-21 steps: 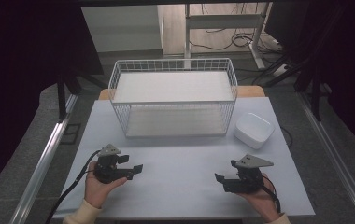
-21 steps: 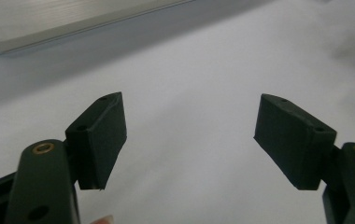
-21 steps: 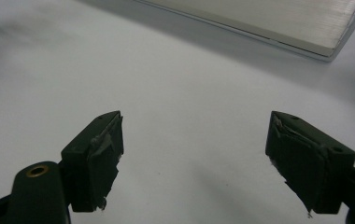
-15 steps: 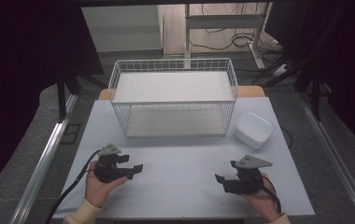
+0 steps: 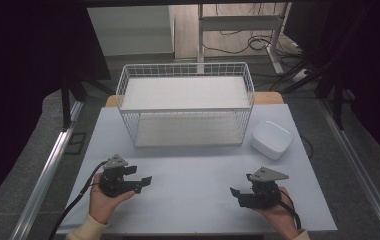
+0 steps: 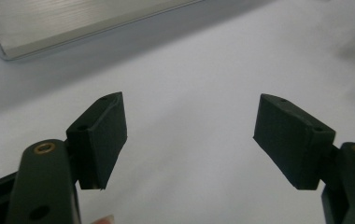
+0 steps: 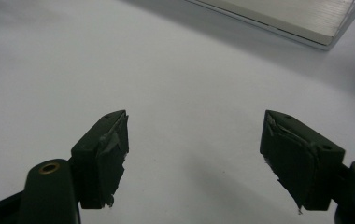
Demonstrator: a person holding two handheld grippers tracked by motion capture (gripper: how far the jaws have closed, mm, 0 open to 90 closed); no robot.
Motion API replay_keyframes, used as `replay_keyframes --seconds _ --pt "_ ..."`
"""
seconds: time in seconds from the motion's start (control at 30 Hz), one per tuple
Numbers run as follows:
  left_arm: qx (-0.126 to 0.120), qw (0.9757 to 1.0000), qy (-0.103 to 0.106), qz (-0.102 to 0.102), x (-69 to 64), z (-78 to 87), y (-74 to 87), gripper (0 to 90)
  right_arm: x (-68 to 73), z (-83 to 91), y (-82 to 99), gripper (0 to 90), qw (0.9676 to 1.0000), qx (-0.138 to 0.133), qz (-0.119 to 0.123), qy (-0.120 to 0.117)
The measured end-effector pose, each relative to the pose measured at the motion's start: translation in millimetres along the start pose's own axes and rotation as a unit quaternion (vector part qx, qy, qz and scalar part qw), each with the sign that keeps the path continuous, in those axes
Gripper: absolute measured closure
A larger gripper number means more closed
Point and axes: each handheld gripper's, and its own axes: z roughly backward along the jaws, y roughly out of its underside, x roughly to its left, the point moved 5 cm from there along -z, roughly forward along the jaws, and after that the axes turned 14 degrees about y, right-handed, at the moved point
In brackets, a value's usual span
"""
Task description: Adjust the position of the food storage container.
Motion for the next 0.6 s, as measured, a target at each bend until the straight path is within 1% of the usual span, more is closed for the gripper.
replay_keyframes --seconds 0.1,0.3,0.37,0.4,0.43,0.47,0.5,0.53,0.57,0.6 --pt "0.0 1.0 0.001 0.0 -0.7 0.2 0.1 25.7 -1.3 -0.4 -2.2 25.1 1.0 0.001 -0.003 -0.002" --pt "-0.004 1.0 0.003 0.006 1.6 2.7 -2.3 25.7 -4.2 0.0 -7.2 27.0 1.0 0.003 -0.002 -0.004" --pt "-0.009 0.9999 0.003 0.007 1.9 5.7 -3.6 25.8 -6.9 3.9 -14.3 27.5 0.9999 -0.003 -0.009 -0.01" --pt "-0.009 0.9999 0.003 0.007 1.9 5.7 -3.6 25.7 -6.9 3.9 -14.3 27.5 0.9999 -0.003 -0.009 -0.01" --pt "-0.009 0.9999 0.004 0.007 1.7 6.6 -3.9 25.7 -9.6 7.1 -20.5 27.4 0.9999 -0.008 -0.011 -0.01" --pt "-0.008 0.9999 0.006 0.007 1.7 7.0 -4.0 25.7 -9.6 7.1 -20.5 27.4 0.9999 -0.008 -0.011 -0.01" --pt "-0.004 0.9999 0.008 0.008 2.8 8.0 -4.3 25.7 -13.0 9.0 -26.2 27.1 0.9998 -0.007 -0.015 -0.008" --pt "-0.004 0.9999 0.008 0.008 2.8 8.0 -4.3 25.7 -13.0 9.0 -26.2 27.1 0.9998 -0.007 -0.015 -0.008" --pt "-0.002 0.9999 0.009 0.009 4.5 9.5 -4.8 25.6 -17.6 9.7 -32.1 27.1 0.9998 -0.008 -0.018 -0.003" --pt "-0.002 0.9999 0.009 0.009 4.5 9.5 -4.8 25.5 -17.6 9.7 -32.1 27.1 0.9998 -0.008 -0.018 -0.003"
